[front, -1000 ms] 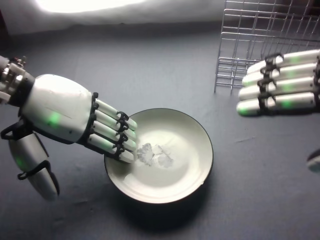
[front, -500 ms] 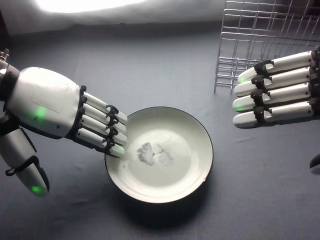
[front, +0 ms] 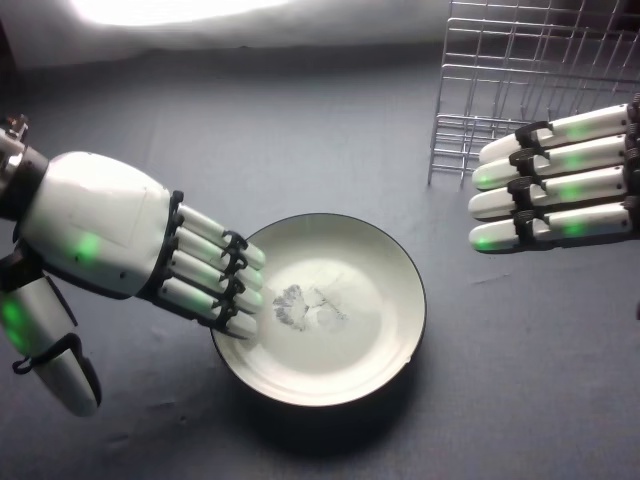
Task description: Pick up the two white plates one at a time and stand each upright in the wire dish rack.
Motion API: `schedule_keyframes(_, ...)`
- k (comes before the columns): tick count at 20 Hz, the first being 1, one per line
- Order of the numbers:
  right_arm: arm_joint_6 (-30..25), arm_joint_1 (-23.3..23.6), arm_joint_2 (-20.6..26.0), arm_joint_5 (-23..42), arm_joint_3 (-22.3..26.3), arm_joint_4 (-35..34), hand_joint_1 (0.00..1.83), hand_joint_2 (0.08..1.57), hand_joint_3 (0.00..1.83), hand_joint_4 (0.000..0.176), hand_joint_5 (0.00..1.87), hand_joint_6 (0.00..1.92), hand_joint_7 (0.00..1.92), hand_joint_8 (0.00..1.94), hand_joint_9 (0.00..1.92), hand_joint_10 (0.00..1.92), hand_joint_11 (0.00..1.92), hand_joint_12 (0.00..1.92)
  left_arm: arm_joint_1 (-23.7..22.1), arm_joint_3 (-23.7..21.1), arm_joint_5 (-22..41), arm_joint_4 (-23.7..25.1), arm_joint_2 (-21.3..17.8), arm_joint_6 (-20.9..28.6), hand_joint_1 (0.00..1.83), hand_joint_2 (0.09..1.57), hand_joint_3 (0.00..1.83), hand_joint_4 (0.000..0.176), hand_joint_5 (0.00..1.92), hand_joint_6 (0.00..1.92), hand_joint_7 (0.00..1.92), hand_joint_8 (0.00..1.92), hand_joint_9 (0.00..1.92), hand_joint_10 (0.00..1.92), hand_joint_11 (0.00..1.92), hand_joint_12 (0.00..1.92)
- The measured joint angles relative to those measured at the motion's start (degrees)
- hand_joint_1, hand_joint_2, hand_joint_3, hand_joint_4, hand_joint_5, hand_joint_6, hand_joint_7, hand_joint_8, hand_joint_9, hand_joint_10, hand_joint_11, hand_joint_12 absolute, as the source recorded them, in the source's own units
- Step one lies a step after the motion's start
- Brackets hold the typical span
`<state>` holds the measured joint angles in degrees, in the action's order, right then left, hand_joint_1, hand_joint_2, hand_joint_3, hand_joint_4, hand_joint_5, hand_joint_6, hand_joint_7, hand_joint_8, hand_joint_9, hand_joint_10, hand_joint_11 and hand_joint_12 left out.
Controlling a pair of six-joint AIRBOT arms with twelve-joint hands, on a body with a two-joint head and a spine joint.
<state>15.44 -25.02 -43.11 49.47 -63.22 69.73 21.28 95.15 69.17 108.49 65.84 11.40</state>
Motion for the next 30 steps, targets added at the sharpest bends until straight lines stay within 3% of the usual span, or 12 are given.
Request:
schedule_keyframes(8, -0.3, 0.0, 1.6, 0.1, 1.5, 0.0, 1.03, 1.03, 0.00, 0.000, 0.04, 0.01, 0.01, 0.00, 0.01, 0.00, 0.00, 0.27, 1.2, 1.2, -2.2, -0.4, 2.1, -0.6, 0.00, 1.03, 0.00, 0.000, 0.00, 0.00, 0.00, 0.00, 0.00, 0.00, 0.00, 0.00)
schedule_keyframes(13, -0.3, 0.0, 1.6, -0.1, 1.5, 0.0, 1.09, 0.97, 0.00, 0.000, 0.01, 0.00, 0.00, 0.00, 0.00, 0.00, 0.00, 0.14, 2.0, 1.3, -2.3, -0.6, 2.2, -0.8, 0.00, 1.02, 0.00, 0.000, 0.00, 0.00, 0.00, 0.00, 0.00, 0.00, 0.00, 0.00)
schedule_keyframes(15, -0.3, 0.0, 1.9, -0.1, 1.8, 0.0, 1.09, 0.94, 0.00, 0.000, 0.00, 0.00, 0.00, 0.00, 0.01, 0.00, 0.00, 0.21, 2.6, 1.3, -2.3, -0.5, 2.2, -1.1, 0.00, 1.04, 0.00, 0.000, 0.00, 0.00, 0.00, 0.00, 0.00, 0.00, 0.00, 0.00)
schedule_keyframes(17, -0.3, 0.0, 2.0, -0.1, 1.9, 0.0, 1.04, 0.97, 0.00, 0.000, 0.00, 0.00, 0.00, 0.00, 0.00, 0.00, 0.00, 0.24, 3.3, 1.3, -2.3, -0.3, 2.2, -1.2, 0.00, 1.05, 0.01, 0.000, 0.00, 0.00, 0.00, 0.00, 0.00, 0.00, 0.00, 0.00)
schedule_keyframes(18, -0.3, 0.0, 2.1, -0.1, 1.9, 0.0, 1.02, 0.98, 0.00, 0.000, 0.00, 0.00, 0.00, 0.00, 0.00, 0.00, 0.00, 0.17, 3.5, 1.3, -2.3, -0.3, 2.2, -1.4, 0.00, 1.05, 0.01, 0.000, 0.00, 0.00, 0.00, 0.00, 0.00, 0.00, 0.00, 0.00)
schedule_keyframes(21, -0.3, 0.0, 2.1, -0.1, 1.9, 0.0, 1.03, 1.02, 0.01, 0.000, 0.00, 0.00, 0.00, 0.00, 0.00, 0.00, 0.00, 0.09, 4.0, 1.3, -2.5, -0.8, 2.2, -1.4, 0.00, 1.03, 0.00, 0.000, 0.00, 0.00, 0.00, 0.00, 0.00, 0.00, 0.00, 0.00)
schedule_keyframes(23, -0.3, 0.0, 2.2, -0.1, 2.1, 0.0, 1.07, 1.04, 0.01, 0.000, 0.00, 0.00, 0.00, 0.00, 0.00, 0.00, 0.00, 0.13, 4.3, 1.2, -3.1, -1.2, 2.4, -1.4, 0.00, 1.04, 0.00, 0.000, 0.00, 0.00, 0.00, 0.00, 0.00, 0.00, 0.00, 0.00)
schedule_keyframes(25, -0.3, 0.0, 2.2, -0.3, 2.1, 0.0, 1.08, 1.01, 0.00, 0.000, 0.06, 0.01, 0.01, 0.00, 0.01, 0.00, 0.00, 0.28, 5.0, 1.2, -4.0, -3.0, 2.9, -1.4, 0.00, 1.03, 0.00, 0.000, 0.00, 0.00, 0.00, 0.00, 0.00, 0.00, 0.00, 0.00)
schedule_keyframes(30, -0.3, 0.0, 2.2, -0.4, 2.1, 0.0, 1.09, 1.03, 0.00, 0.000, 0.06, 0.00, 0.02, 0.00, 0.02, 0.00, 0.00, 0.25, 6.2, 0.4, -6.4, -6.5, 4.5, -1.1, 0.00, 1.03, 0.00, 0.000, 0.00, 0.00, 0.00, 0.00, 0.00, 0.00, 0.00, 0.00)
